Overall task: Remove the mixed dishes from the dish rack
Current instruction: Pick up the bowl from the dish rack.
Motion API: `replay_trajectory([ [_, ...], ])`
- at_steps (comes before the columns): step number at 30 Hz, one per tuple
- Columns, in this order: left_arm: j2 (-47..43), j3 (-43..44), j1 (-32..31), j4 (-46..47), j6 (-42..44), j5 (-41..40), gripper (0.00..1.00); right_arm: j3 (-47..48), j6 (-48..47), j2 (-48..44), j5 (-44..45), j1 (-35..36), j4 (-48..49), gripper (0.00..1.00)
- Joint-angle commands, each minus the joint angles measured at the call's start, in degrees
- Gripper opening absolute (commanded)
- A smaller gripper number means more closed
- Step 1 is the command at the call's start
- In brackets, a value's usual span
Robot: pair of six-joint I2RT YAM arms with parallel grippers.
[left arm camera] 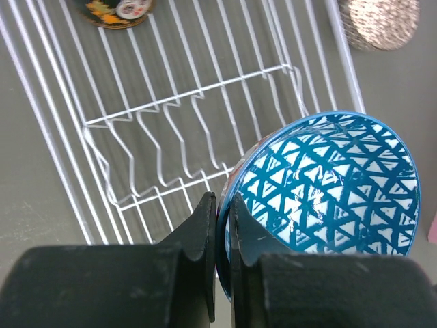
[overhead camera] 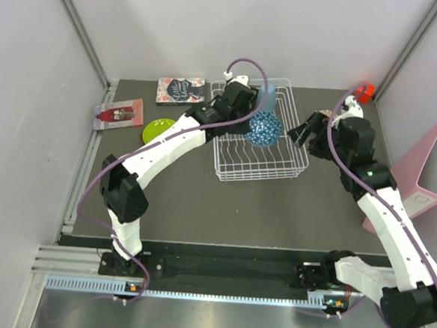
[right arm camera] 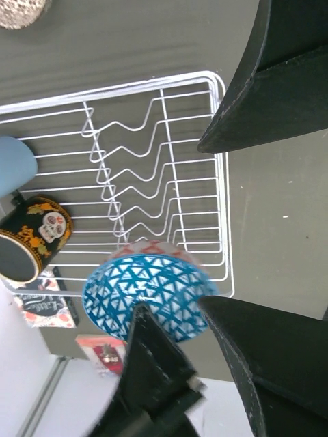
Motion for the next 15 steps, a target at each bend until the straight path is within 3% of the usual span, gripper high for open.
replay_trajectory([
  [1,-3.4,-1.5,-1.8,4.8,2.9,-4.1,0.00,4.3,-1.6,4.2,-2.8,1.0,-2.9,0.85],
  [15,-3.1,-2.3,-5.1,5.7,2.0,-2.7,0.00,6.4,-3.9,13.3,-3.2,5.7,-1.3,0.82],
])
